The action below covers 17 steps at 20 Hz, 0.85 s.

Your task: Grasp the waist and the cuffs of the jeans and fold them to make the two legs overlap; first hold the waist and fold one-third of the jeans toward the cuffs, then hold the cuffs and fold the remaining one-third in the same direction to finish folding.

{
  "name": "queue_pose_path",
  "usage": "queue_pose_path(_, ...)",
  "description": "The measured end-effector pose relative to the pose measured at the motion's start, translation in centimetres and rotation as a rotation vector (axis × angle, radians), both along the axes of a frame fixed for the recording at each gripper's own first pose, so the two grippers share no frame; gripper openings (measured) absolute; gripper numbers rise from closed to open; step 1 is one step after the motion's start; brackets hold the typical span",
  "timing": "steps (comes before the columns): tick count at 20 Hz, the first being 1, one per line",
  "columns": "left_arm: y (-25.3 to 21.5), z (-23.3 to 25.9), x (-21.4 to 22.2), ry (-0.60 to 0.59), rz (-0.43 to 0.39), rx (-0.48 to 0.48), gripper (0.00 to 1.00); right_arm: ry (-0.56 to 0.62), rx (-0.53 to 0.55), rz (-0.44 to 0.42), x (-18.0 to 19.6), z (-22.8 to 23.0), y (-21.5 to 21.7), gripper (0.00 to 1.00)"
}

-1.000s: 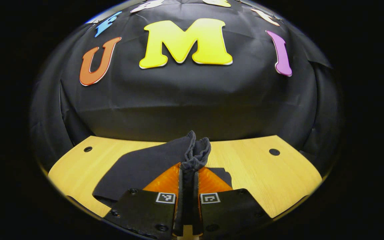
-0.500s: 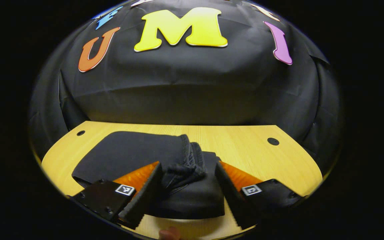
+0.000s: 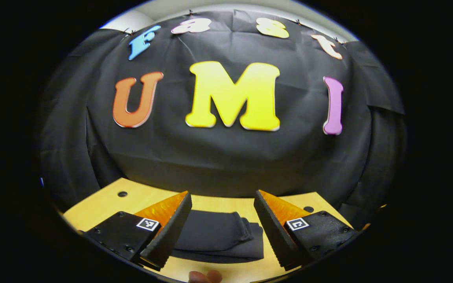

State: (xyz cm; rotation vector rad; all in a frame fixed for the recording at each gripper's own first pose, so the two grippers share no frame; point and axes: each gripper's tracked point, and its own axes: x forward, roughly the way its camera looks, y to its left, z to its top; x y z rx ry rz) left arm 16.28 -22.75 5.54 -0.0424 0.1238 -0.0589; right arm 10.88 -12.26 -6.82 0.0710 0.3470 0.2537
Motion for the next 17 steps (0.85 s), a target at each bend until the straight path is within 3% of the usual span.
queue_pose_path(2,3.4,4.3,-2.7,-0.064,0.029,-0.006,1.00,-0.087,0.001,0.020,-1.1,3.1,2.5,0.96)
queue_pose_path(3,5.0,6.0,-4.2,-0.092,0.039,-0.003,0.94,-0.125,0.001,0.028,-1.9,4.5,3.8,0.94)
queue_pose_path(4,6.7,7.6,-5.7,-0.116,0.048,0.004,1.00,-0.156,0.003,0.036,-2.9,5.9,5.0,0.93)
queue_pose_path(6,9.5,9.7,-8.5,-0.153,0.059,0.018,1.00,-0.208,0.016,0.041,-5.5,8.2,7.2,0.93)
queue_pose_path(8,11.9,10.8,-11.5,-0.162,0.068,0.008,1.00,-0.244,0.018,0.023,-7.7,9.7,8.4,0.93)
queue_pose_path(9,12.8,11.0,-13.1,-0.161,0.070,-0.005,0.93,-0.260,0.021,0.015,-8.8,10.4,9.0,0.93)
queue_pose_path(10,13.6,11.3,-14.3,-0.161,0.073,-0.017,1.00,-0.279,0.021,0.001,-9.7,11.1,9.4,0.93)
queue_pose_path(14,15.4,11.7,-18.1,-0.175,0.088,-0.015,1.00,-0.332,0.009,-0.005,-12.5,12.5,10.4,0.93)
queue_pose_path(15,15.4,11.8,-18.6,-0.177,0.090,-0.017,0.94,-0.343,0.009,-0.006,-12.8,12.7,10.4,0.99)
queue_pose_path(16,15.5,11.7,-19.0,-0.180,0.092,-0.017,0.88,-0.350,0.010,-0.008,-12.9,12.8,10.3,0.96)
queue_pose_path(17,15.6,11.7,-19.2,-0.180,0.098,-0.018,1.00,-0.351,0.013,-0.006,-13.0,12.8,10.3,0.96)
